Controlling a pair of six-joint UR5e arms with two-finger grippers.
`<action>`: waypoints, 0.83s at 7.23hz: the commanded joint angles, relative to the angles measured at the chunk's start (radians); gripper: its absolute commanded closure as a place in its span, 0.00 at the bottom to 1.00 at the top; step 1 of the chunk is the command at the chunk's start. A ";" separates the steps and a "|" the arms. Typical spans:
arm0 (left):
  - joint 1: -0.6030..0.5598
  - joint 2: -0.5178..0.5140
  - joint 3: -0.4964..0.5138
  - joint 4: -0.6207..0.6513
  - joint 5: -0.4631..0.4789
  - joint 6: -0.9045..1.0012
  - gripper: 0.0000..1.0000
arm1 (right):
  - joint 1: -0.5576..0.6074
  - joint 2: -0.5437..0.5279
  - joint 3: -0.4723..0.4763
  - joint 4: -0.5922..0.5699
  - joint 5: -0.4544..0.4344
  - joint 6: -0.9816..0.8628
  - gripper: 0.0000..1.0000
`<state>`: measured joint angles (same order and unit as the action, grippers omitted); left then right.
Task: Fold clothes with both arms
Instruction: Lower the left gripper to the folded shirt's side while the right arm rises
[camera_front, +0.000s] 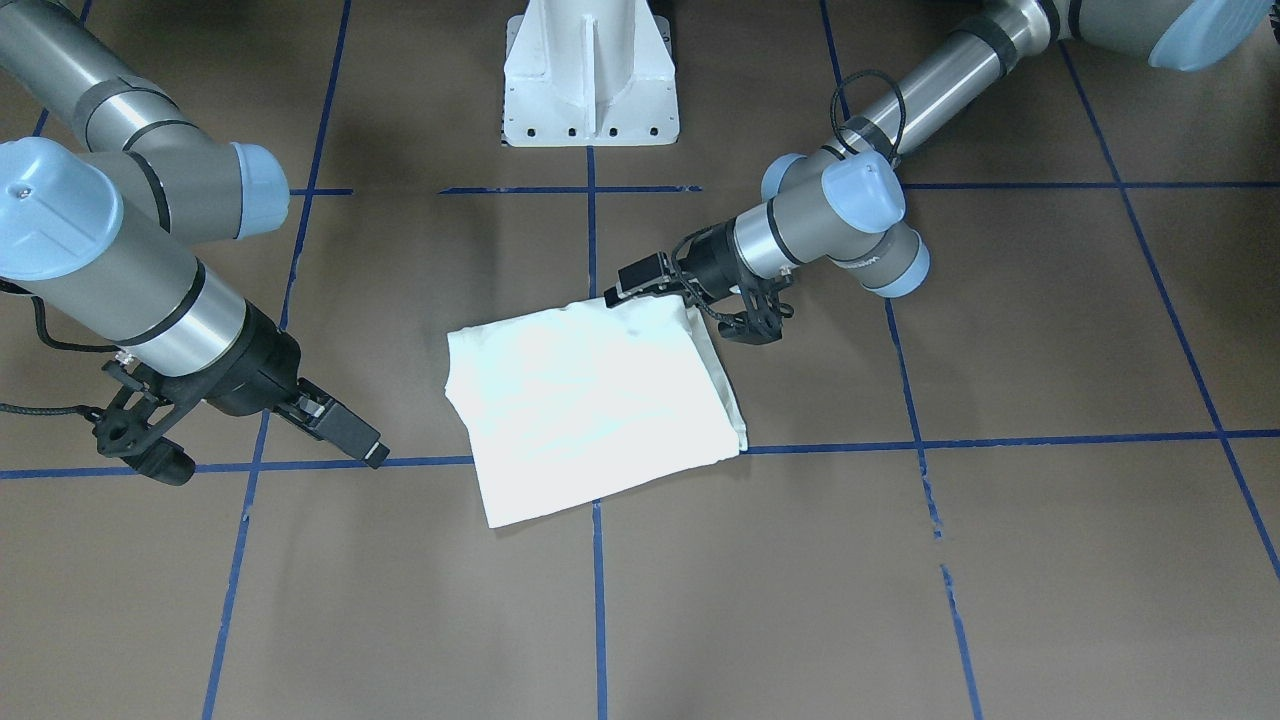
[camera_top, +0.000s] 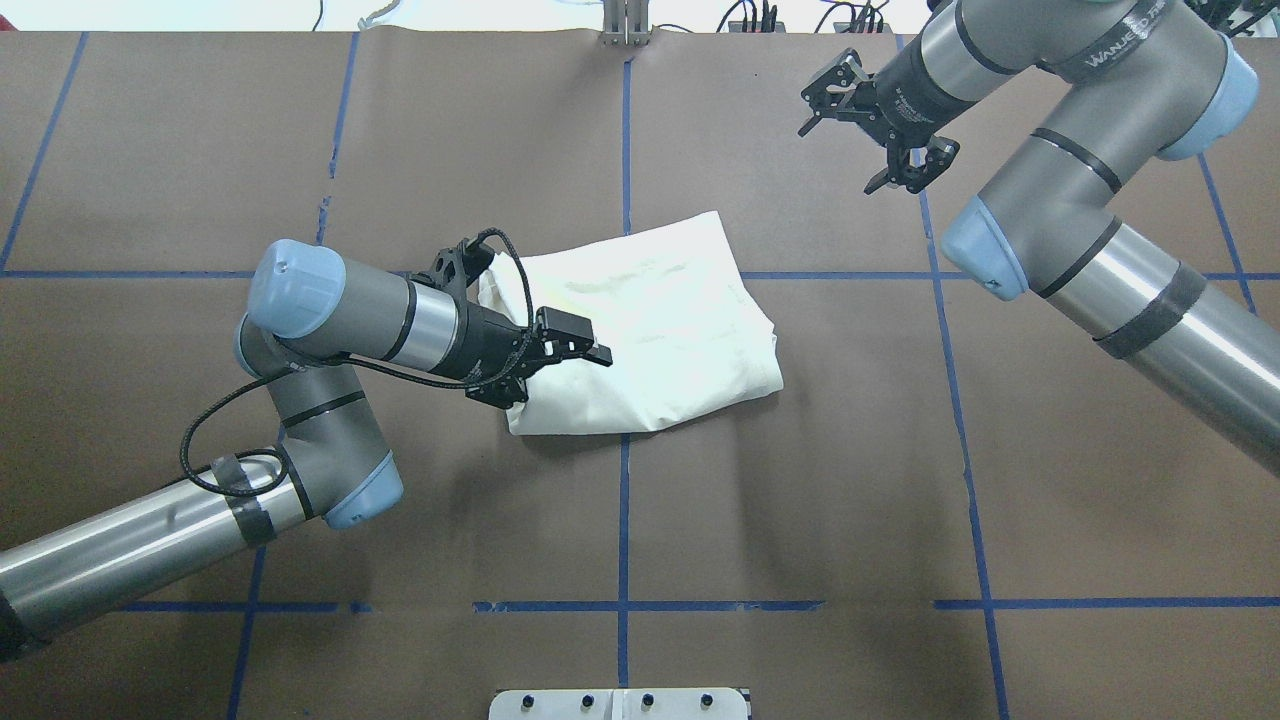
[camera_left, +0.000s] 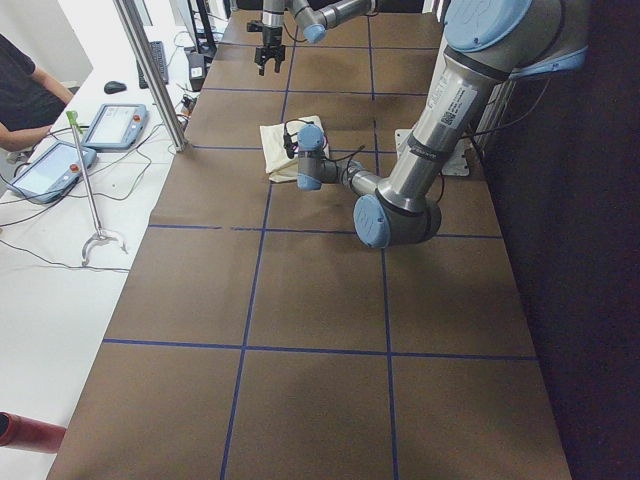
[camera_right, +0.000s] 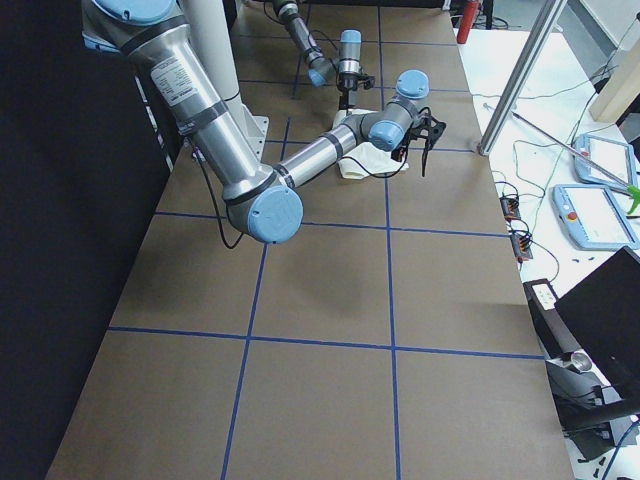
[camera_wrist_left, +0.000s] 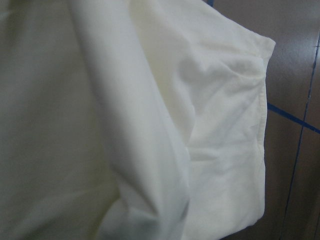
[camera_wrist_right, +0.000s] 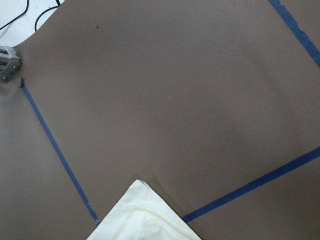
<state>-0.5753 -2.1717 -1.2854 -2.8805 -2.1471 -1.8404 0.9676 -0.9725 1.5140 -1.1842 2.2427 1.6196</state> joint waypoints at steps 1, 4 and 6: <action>0.050 0.039 -0.073 0.006 0.007 -0.054 0.00 | 0.000 -0.002 0.000 0.000 0.000 -0.001 0.00; 0.073 0.157 -0.216 0.010 0.009 -0.065 0.00 | 0.000 0.000 0.000 0.000 -0.003 -0.004 0.00; 0.069 0.210 -0.261 0.013 0.006 -0.050 0.00 | 0.029 -0.012 0.003 0.000 -0.002 -0.068 0.00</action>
<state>-0.5032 -1.9932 -1.5177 -2.8692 -2.1392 -1.8997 0.9764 -0.9761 1.5150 -1.1843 2.2408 1.5942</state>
